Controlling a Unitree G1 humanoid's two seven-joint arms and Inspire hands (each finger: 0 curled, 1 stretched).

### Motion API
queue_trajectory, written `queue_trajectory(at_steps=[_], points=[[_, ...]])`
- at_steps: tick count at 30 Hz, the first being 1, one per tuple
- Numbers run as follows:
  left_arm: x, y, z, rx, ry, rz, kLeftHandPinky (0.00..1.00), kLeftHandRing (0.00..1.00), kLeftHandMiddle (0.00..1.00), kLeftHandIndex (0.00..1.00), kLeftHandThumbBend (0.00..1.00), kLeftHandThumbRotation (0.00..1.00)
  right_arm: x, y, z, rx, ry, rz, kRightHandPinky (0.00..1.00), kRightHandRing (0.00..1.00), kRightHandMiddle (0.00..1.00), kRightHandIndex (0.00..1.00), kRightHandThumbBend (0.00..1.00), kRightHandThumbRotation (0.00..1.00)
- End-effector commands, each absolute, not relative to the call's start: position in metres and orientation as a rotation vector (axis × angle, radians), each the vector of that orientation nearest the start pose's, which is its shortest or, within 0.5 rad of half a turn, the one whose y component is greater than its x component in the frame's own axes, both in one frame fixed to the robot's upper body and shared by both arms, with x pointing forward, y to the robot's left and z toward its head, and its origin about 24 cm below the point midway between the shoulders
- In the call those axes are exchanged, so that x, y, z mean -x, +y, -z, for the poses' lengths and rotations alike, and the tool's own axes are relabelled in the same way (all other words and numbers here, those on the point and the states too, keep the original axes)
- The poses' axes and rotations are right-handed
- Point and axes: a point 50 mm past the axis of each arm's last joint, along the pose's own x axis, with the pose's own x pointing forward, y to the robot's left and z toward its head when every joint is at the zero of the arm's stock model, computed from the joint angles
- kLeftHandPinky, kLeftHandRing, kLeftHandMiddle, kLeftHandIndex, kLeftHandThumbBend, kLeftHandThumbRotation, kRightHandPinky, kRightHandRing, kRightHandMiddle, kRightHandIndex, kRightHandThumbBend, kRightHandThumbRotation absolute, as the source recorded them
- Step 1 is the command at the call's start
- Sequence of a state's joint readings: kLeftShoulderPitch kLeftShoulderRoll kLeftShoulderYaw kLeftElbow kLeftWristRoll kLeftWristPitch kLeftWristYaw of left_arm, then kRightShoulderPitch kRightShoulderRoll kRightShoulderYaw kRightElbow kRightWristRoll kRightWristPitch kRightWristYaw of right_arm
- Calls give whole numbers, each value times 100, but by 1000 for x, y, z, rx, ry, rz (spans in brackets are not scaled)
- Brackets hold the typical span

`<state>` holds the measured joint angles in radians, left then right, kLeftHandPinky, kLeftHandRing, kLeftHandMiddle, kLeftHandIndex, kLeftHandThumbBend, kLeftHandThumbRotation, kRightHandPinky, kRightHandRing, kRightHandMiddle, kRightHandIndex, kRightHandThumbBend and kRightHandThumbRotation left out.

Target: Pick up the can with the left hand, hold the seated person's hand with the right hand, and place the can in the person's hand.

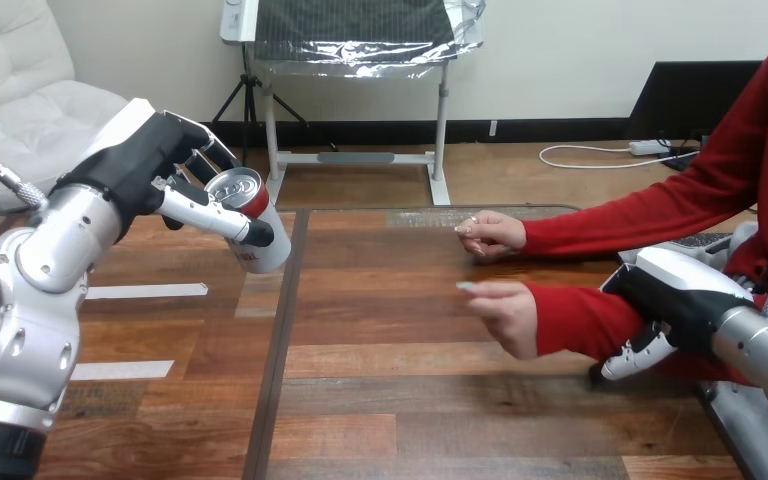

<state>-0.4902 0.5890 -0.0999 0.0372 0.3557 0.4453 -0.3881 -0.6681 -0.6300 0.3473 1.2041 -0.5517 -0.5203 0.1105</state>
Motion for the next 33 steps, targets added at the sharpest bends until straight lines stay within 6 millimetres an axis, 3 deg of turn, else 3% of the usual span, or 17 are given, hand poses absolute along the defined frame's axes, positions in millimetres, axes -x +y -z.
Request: queue_trajectory(at_steps=[1,33], points=[[-331,223,-189,-936,15,109,30,35,41,43,70,0,-346,-264,-64,1201,112,-373,24,28,32,32,64,11],[-334,216,-187,-923,17,134,28,34,41,43,70,0,-358,-252,-92,1188,-29,-365,21,23,28,29,66,23]])
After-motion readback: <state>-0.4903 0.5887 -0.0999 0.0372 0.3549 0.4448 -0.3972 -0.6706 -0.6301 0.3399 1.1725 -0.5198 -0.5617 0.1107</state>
